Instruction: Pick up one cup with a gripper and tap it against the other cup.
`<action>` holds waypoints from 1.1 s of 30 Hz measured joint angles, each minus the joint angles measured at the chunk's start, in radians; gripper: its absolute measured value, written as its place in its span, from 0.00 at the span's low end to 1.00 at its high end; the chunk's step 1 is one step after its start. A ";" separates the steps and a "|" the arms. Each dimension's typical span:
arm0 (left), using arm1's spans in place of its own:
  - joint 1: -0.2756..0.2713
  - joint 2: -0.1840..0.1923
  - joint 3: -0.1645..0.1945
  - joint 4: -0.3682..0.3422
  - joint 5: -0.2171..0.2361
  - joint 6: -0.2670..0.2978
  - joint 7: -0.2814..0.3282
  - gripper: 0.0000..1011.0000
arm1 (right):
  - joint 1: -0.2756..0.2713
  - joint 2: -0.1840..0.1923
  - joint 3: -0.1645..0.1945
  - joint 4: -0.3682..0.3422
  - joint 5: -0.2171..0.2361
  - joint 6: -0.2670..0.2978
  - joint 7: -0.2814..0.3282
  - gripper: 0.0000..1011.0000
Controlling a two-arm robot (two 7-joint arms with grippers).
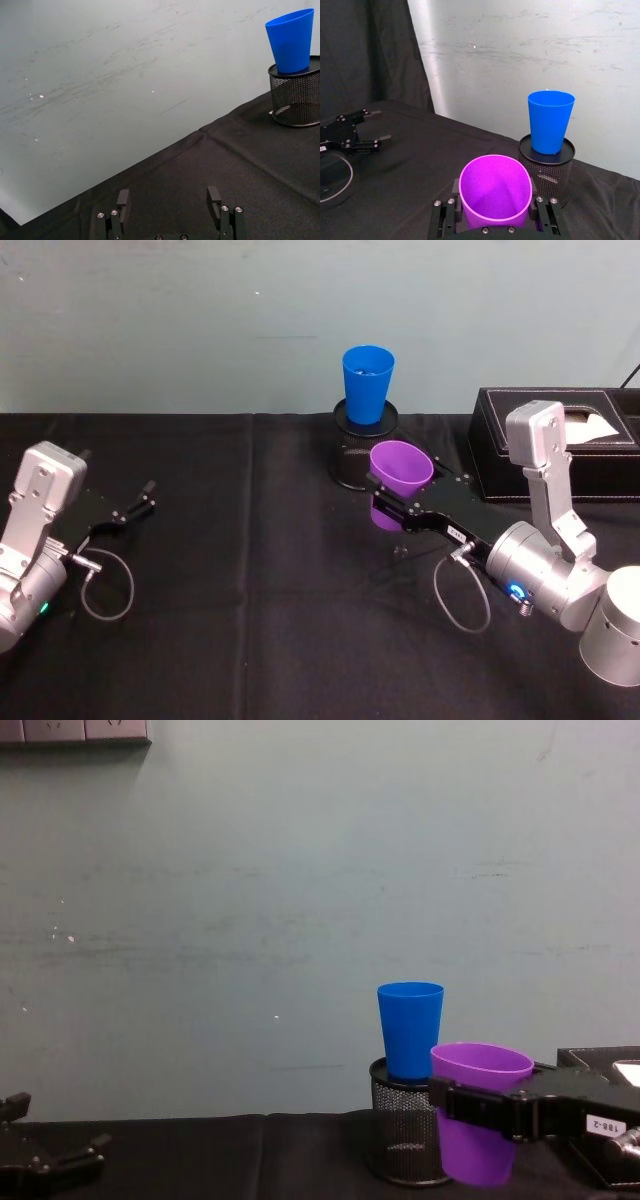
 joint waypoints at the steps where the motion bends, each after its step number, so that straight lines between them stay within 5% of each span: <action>1: 0.000 0.000 0.000 0.000 0.000 0.000 0.000 0.99 | 0.000 0.000 0.000 0.000 0.000 0.000 0.000 0.71; 33: 0.000 0.000 0.000 0.000 0.000 0.000 0.000 0.99 | 0.000 0.000 0.000 0.000 0.000 0.000 -0.001 0.71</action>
